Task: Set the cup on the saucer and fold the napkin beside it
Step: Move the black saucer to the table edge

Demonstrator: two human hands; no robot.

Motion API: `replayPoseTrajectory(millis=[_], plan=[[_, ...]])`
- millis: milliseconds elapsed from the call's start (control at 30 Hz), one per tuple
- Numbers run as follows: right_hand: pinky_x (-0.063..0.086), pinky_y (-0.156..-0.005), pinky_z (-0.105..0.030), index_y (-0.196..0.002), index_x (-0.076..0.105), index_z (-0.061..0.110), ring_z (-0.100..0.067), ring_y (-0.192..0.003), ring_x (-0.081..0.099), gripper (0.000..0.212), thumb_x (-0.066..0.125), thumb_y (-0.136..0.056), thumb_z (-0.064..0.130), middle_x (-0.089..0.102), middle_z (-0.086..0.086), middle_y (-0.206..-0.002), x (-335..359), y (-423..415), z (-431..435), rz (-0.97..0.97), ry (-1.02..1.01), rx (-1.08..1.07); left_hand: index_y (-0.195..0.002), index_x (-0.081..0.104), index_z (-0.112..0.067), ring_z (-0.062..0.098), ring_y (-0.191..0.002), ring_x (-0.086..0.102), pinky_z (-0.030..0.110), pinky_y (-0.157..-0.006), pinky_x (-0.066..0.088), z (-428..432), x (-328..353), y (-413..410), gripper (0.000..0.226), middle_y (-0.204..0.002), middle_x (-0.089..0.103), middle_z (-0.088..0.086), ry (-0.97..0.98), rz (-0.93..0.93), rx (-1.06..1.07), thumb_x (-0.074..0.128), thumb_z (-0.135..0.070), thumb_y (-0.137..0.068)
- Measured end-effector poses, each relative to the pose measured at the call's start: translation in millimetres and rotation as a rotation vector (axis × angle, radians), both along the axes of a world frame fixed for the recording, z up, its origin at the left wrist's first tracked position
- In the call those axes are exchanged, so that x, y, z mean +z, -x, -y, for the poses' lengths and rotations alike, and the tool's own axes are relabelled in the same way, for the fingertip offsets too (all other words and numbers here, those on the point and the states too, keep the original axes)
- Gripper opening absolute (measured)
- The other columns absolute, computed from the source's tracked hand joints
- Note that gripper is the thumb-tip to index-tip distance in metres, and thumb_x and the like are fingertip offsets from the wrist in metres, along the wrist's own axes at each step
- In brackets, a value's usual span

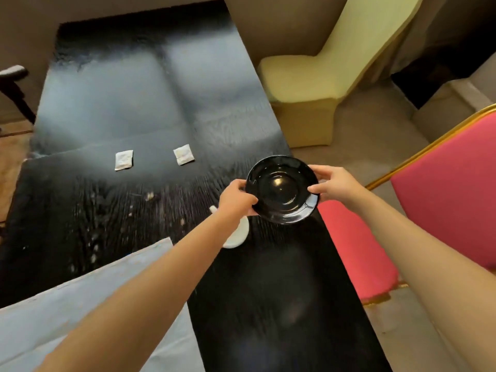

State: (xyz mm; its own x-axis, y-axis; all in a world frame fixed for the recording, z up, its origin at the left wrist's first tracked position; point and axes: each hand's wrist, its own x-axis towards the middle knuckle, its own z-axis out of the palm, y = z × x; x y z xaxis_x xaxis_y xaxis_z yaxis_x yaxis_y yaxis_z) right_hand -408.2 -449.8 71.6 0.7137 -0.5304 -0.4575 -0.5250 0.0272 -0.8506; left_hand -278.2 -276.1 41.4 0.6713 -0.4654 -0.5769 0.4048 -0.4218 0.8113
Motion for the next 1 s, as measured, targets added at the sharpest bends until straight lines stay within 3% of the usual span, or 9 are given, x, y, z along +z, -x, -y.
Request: replayPoseTrajectory(millis=[100,267,333,467,700,800,833,933,1000], plan=[[0.053,-0.051,-0.022,-0.127,0.056,0.013,-0.014,-0.069,0.059,0.057,0.053,-0.079,-0.018,0.063,-0.007,-0.099,-15.4,33.4,9.3,-0.036,-0.023,0.008,-0.114,0.052,-0.009,0.024,-0.093,0.062,0.029,-0.058,0.058,-0.1,-21.1,46.0,0.042,-0.088,0.057,0.006,0.023,-0.047,0.034,0.055,0.012,-0.077],[0.055,-0.055,-0.025,-0.127,0.056,0.008,-0.02,-0.078,0.058,0.056,0.053,-0.078,-0.019,0.059,-0.015,-0.104,-42.7,70.5,13.2,-0.069,-0.083,0.048,-0.112,0.053,-0.014,0.02,-0.086,0.066,0.033,-0.068,0.059,-11.7,-46.9,101.0,0.041,-0.083,0.062,0.007,-0.014,-0.158,0.113,0.06,0.009,-0.079],[0.056,-0.056,-0.026,-0.127,0.056,0.008,-0.022,-0.082,0.059,0.056,0.053,-0.078,-0.019,0.059,-0.017,-0.104,-53.6,80.4,11.3,-0.089,-0.092,0.077,-0.112,0.053,-0.016,0.019,-0.085,0.067,0.03,-0.066,0.059,-18.0,-54.8,114.4,0.042,-0.087,0.064,0.009,-0.037,-0.191,0.14,0.062,0.008,-0.079],[0.054,-0.047,-0.02,-0.126,0.057,0.008,-0.014,-0.069,0.057,0.055,0.052,-0.078,-0.019,0.059,-0.013,-0.098,-73.7,90.6,3.9,-0.123,-0.098,0.126,-0.113,0.052,-0.017,0.021,-0.087,0.068,0.026,-0.062,0.059,-31.2,-65.7,132.1,0.041,-0.092,0.065,0.011,-0.087,-0.229,0.167,0.062,0.007,-0.08],[0.054,-0.047,-0.017,-0.123,0.06,0.017,-0.011,-0.062,0.051,0.055,0.057,-0.077,-0.012,0.059,-0.009,-0.088,-92.1,92.0,-6.4,-0.146,0.07,0.217,-0.116,0.051,-0.016,0.019,-0.086,0.068,0.029,-0.069,0.059,-46.7,-77.3,151.5,0.042,-0.094,0.067,0.01,-0.129,-0.21,0.213,0.062,0.005,-0.081],[0.048,-0.047,-0.009,-0.12,0.062,0.021,-0.013,-0.058,0.05,0.053,0.061,-0.076,-0.008,0.057,-0.007,-0.086,-93.8,87.0,-8.7,-0.153,0.189,0.275,-0.115,0.05,-0.017,0.017,-0.084,0.069,0.029,-0.069,0.059,-49.2,-80.1,153.4,0.041,-0.091,0.068,0.008,-0.145,-0.193,0.224,0.062,0.004,-0.081],[0.05,-0.051,-0.011,-0.12,0.063,0.021,-0.016,-0.059,0.052,0.052,0.061,-0.076,-0.007,0.056,-0.007,-0.086,-94.6,85.3,-9.4,-0.156,0.197,0.292,-0.115,0.05,-0.018,0.017,-0.084,0.069,0.03,-0.069,0.059,-49.9,-81.1,153.3,0.041,-0.091,0.068,0.007,-0.152,-0.191,0.23,0.063,0.004,-0.081],[0.059,-0.063,-0.036,-0.122,0.062,0.022,-0.024,-0.069,0.058,0.052,0.061,-0.078,-0.006,0.055,-0.01,-0.093,-96.7,81.6,-9.5,-0.167,0.16,0.305,-0.114,0.05,-0.017,0.017,-0.083,0.069,0.03,-0.07,0.059,-52.2,-82.8,152.7,0.041,-0.09,0.069,0.006,-0.162,-0.191,0.246,0.063,0.004,-0.081],[0.058,-0.064,-0.039,-0.123,0.061,0.022,-0.026,-0.073,0.059,0.051,0.061,-0.079,-0.005,0.056,-0.012,-0.098,-98.4,79.7,-8.7,-0.177,0.149,0.305,-0.112,0.05,-0.018,0.016,-0.082,0.069,0.028,-0.068,0.059,-53.3,-82.9,152.3,0.04,-0.089,0.069,0.006,-0.154,-0.198,0.253,0.063,0.004,-0.081]])
